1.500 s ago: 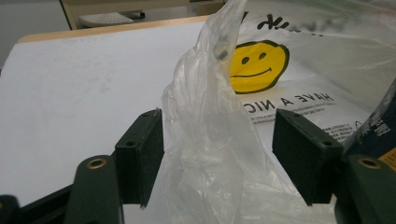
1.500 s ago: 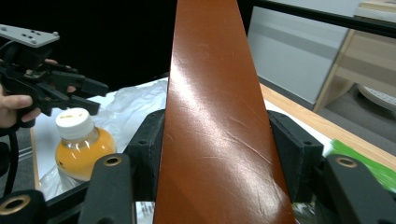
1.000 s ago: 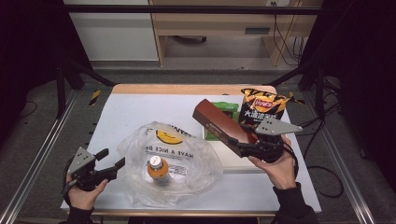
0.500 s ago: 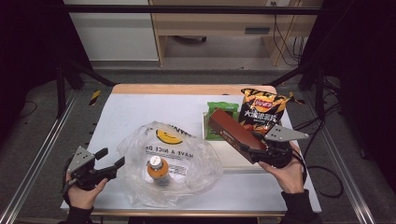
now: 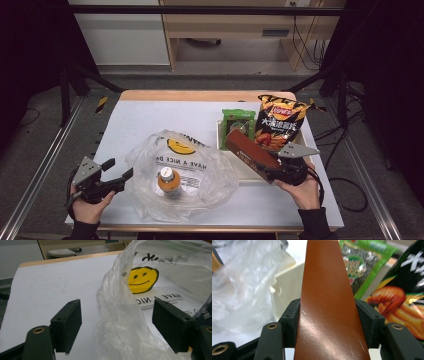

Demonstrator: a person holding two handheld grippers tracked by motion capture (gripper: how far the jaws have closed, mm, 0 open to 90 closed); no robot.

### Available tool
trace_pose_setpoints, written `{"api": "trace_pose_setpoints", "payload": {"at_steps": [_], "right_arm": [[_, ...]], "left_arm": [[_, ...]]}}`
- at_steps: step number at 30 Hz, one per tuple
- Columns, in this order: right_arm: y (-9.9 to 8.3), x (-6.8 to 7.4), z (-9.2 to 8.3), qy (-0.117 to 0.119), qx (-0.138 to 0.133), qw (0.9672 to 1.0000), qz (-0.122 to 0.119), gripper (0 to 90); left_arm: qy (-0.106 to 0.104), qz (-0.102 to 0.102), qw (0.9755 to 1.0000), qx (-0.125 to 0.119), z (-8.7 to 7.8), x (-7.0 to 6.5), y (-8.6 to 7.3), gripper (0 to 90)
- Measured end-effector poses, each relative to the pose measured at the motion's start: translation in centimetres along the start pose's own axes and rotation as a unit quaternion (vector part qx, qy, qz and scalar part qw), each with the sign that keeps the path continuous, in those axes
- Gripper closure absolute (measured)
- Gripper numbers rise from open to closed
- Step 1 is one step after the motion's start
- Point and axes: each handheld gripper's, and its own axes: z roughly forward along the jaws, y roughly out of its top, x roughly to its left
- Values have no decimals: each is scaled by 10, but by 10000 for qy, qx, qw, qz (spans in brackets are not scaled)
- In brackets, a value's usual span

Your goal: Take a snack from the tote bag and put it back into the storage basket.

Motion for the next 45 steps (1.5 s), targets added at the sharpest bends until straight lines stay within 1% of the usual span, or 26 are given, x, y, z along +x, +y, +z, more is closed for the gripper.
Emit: {"api": "trace_pose_setpoints", "payload": {"at_steps": [2, 4, 9, 11, 13, 17, 21, 26, 34, 36, 37, 38, 40, 45], "right_arm": [[-2, 0, 3, -25, 124, 9999, -49, 435], [-5, -1, 6, 39, 160, 9999, 2, 436], [-10, -1, 11, 91, 291, 9995, 44, 435], [-12, -1, 14, 108, 364, 9993, 4, 435], [-12, 1, 16, 47, 467, 9989, -52, 435], [-13, 3, 19, 94, 545, 9985, -44, 435], [-14, 3, 21, 102, 615, 9981, -20, 434], [-15, 4, 27, 92, 774, 9969, -46, 434], [-15, 0, 29, 111, 776, 9969, 17, 428], [-15, 0, 29, 99, 779, 9969, -7, 417], [-15, 1, 30, 72, 789, 9969, -4, 403], [-15, 1, 30, -27, 819, 9966, -40, 376], [-15, 1, 29, -99, 813, 9966, -2, 359], [-14, 2, 19, -229, 614, 9978, 129, 350]], "left_arm": [[-1, 3, 10000, 1, 0, 0, 0, 232], [0, 6, 10000, 9, 0, 0, 0, 232], [41, 39, 10000, 31, 1, -1, 0, 232], [63, 76, 9999, 36, 2, -2, -1, 232], [59, 103, 9999, 90, 4, -2, -1, 232], [48, 66, 9999, 138, 6, -1, -3, 232], [44, 52, 9999, 119, 6, -1, -3, 232], [32, 61, 9999, 117, 6, -1, -3, 233], [19, 72, 9999, 135, 7, -2, -3, 233], [9, 71, 9999, 146, 7, -2, -3, 233], [11, 65, 9999, 151, 7, -2, -3, 233], [15, 66, 9999, 153, 7, -2, -3, 233], [9, 52, 9999, 137, 7, -2, -3, 233], [-2, 43, 9999, 138, 6, -2, -3, 233]]}}
